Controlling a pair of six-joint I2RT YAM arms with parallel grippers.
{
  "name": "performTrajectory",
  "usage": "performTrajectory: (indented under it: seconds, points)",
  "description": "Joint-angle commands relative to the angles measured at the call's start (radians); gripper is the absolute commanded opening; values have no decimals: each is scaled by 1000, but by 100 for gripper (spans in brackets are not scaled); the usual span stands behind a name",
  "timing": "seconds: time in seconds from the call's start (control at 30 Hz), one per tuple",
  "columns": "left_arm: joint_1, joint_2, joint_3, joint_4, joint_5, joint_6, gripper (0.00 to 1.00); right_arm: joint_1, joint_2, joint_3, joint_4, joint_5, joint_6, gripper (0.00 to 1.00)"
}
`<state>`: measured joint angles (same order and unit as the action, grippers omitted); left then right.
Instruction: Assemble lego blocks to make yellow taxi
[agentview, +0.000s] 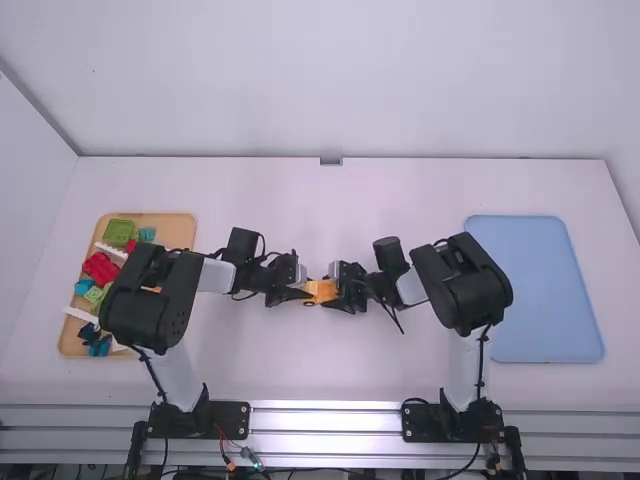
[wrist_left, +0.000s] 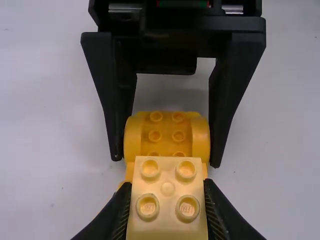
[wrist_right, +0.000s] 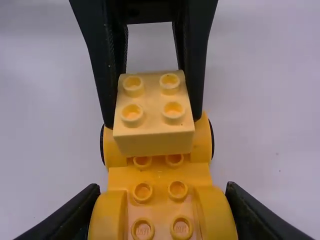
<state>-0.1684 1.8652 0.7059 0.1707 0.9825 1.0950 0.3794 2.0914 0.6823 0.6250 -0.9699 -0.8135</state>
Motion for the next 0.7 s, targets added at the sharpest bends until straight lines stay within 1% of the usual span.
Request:
performTrajectory:
  seconds: [0.0,0.27,0.33,0.37,0.57,0.67]
  points:
    - [3,18,-11,-2,23,0,2,1,14,-10,-4,-11,2,49]
    - [4,18,-11,-4,30,1,2,1,14,-9,-4,-24,1,49]
    - [0,18,-10,-4,28,0,5,1,14,-9,-4,-24,2,49]
    - [-7,18,-10,-3,27,1,10,1,14,-8,-5,-24,1,49]
    - [-29,18,-11,6,18,1,29,1,14,-9,-5,-24,2,49]
    - [-28,18,-11,6,18,1,26,1,14,-8,-5,-24,2,49]
